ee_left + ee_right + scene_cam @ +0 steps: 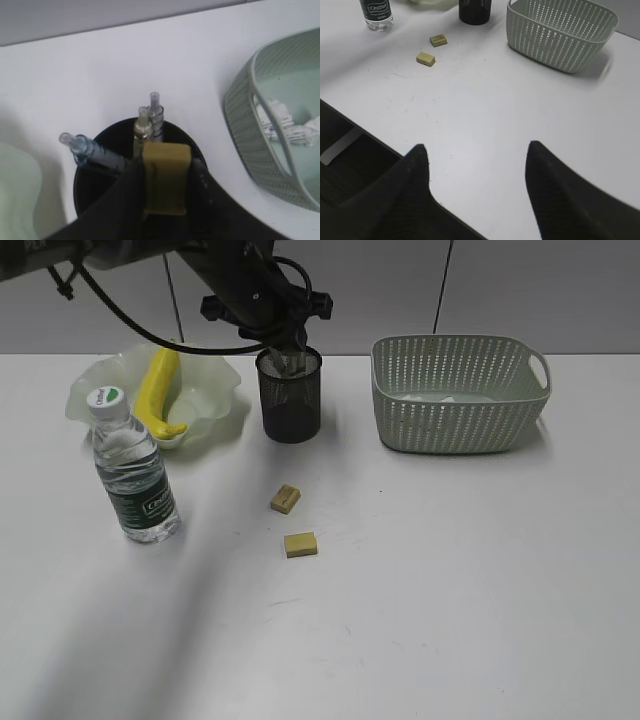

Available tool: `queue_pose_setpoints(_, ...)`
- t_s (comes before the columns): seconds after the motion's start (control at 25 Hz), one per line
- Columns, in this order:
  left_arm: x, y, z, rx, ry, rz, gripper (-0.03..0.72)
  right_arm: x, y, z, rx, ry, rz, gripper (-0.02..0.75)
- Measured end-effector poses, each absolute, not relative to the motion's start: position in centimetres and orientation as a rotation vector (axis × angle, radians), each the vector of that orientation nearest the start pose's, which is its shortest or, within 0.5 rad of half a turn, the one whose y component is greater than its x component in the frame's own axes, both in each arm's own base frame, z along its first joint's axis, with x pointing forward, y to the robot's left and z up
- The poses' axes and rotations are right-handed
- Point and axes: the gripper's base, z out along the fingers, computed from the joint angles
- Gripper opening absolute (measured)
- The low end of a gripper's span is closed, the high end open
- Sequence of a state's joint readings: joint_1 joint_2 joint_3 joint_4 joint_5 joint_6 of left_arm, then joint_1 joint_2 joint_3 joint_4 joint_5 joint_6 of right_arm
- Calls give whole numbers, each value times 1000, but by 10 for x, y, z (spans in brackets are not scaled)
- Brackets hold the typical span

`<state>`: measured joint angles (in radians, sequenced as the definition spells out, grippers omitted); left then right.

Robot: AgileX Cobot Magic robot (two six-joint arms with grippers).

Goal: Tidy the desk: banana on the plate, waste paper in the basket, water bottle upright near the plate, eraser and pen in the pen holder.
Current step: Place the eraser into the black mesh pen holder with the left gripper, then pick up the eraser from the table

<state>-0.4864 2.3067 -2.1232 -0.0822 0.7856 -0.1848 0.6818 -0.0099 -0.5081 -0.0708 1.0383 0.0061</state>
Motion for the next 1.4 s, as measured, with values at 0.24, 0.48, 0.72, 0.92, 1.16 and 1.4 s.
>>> queue_pose_setpoints(0.24, 468, -252, 215, 341, 2500, -354, 190, -2, -9, 281, -666, 1906, 353, 485)
queue_pose_setpoints(0.48, 467, -252, 217, 342, 2495, -353, 386, -1, -9, 281, -666, 1906, 352, 485)
queue_pose_setpoints(0.72, 460, -248, 248, 341, 2460, -365, 423, -1, -9, 281, -666, 1906, 352, 484)
queue_pose_setpoints(0.92, 436, -235, 305, 355, 2446, -369, 425, -1, -9, 281, -666, 1906, 352, 483)
queue_pose_setpoints(1.16, 387, -205, 373, 491, 2495, -233, 417, -1, -9, 281, -666, 1906, 352, 483)
queue_pose_setpoints(1.4, 343, -175, 429, 475, 2388, -180, 360, -1, -9, 281, -666, 1906, 352, 483)
